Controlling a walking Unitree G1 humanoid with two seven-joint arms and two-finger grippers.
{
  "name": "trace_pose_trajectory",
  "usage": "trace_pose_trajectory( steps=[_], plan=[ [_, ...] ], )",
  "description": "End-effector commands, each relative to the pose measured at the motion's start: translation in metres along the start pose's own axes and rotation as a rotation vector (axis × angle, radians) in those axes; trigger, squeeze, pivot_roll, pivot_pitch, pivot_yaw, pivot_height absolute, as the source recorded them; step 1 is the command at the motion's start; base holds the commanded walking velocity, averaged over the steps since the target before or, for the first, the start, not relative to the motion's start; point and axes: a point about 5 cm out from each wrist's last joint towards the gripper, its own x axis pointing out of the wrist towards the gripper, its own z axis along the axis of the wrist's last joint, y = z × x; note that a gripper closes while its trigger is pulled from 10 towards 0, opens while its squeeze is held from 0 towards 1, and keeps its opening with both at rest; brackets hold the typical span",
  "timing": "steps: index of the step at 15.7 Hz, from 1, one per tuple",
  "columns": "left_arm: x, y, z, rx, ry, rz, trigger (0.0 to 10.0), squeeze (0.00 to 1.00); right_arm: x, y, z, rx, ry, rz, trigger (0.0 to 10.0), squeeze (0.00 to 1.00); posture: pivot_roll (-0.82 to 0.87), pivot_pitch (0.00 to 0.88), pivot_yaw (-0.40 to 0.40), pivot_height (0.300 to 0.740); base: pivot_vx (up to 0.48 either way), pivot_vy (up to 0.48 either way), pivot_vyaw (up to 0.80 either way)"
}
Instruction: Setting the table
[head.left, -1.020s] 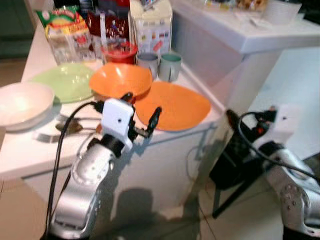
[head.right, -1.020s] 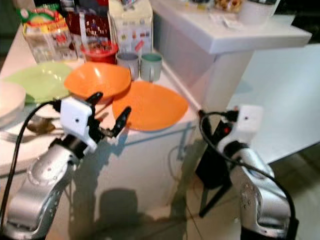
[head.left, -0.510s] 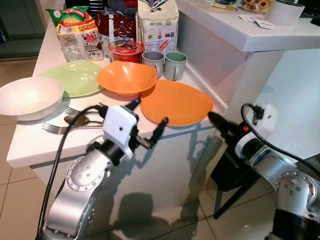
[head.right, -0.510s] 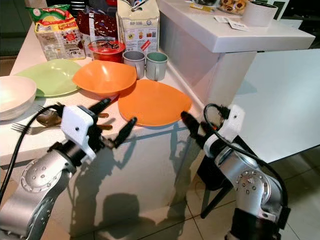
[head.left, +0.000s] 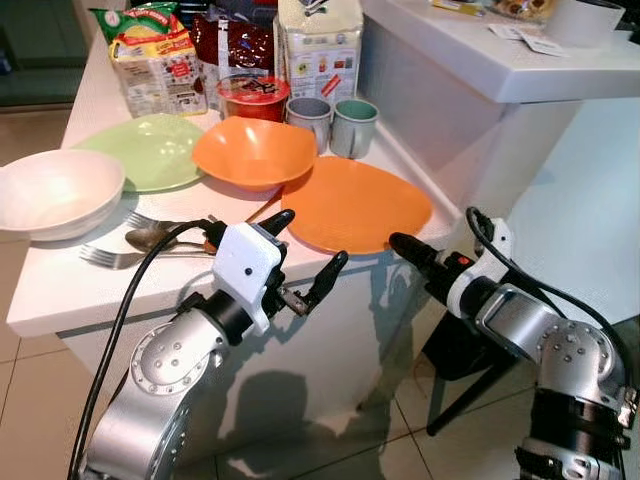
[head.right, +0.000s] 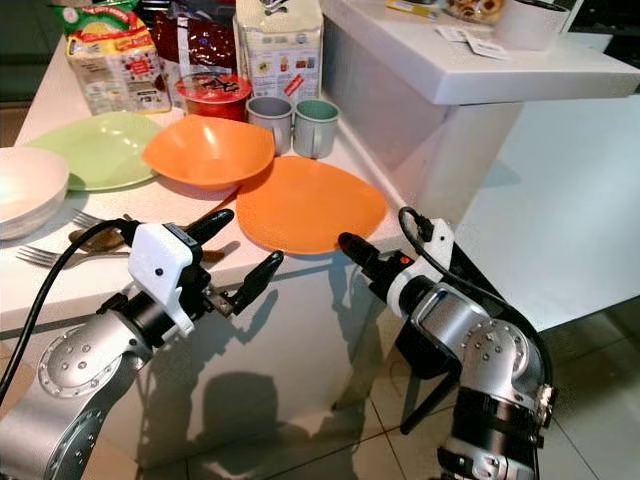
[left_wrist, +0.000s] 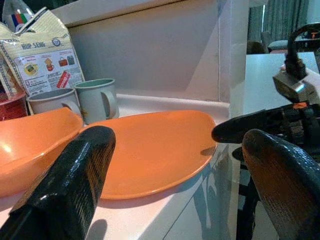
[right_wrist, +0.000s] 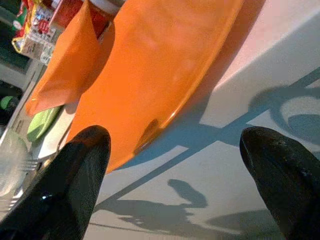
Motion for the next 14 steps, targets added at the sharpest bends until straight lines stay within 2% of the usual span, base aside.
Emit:
trace_pose_trajectory(
  steps=[1, 7, 10, 11, 12, 13, 14],
  plan=[
    [-0.001, -0.005, 0.002, -0.008, -0.002, -0.032, 10.0, 0.00, 0.000, 0.004, 0.008, -0.008, -0.016, 0.030, 10.0, 0.00, 0.00, 0.000, -0.100, 0.740, 0.000, 0.000, 0.00],
    [-0.002, -0.006, 0.003, -0.017, 0.002, -0.022, 10.0, 0.00, 0.006, 0.010, 0.015, -0.001, -0.045, 0.093, 10.0, 0.00, 0.00, 0.000, -0.105, 0.740, 0.000, 0.000, 0.00],
    [-0.001, -0.008, 0.002, -0.023, 0.008, -0.027, 10.0, 0.00, 0.009, 0.005, 0.011, 0.036, -0.024, 0.086, 9.0, 0.00, 0.00, 0.000, -0.102, 0.740, 0.000, 0.000, 0.00],
    [-0.001, -0.008, 0.002, -0.023, 0.011, -0.029, 10.0, 0.00, 0.009, 0.002, 0.009, 0.043, -0.012, 0.075, 7.8, 0.00, 0.00, 0.000, -0.102, 0.740, 0.000, 0.000, 0.00],
    [-0.001, -0.009, 0.001, -0.023, 0.013, -0.029, 10.0, 0.00, 0.009, 0.000, 0.008, 0.044, -0.009, 0.070, 5.4, 0.00, 0.00, 0.000, -0.102, 0.740, 0.000, 0.000, 0.00],
    [-0.001, -0.009, 0.001, -0.023, 0.014, -0.030, 10.0, 0.00, 0.009, 0.000, 0.007, 0.044, -0.008, 0.073, 2.0, 0.00, 0.00, 0.000, -0.102, 0.740, 0.000, 0.000, 0.00],
    [-0.001, -0.009, 0.001, -0.023, 0.015, -0.031, 10.0, 0.00, 0.010, 0.000, 0.007, 0.045, -0.007, 0.078, 0.0, 0.00, 0.00, 0.000, -0.102, 0.740, 0.000, 0.000, 0.00]
  ],
)
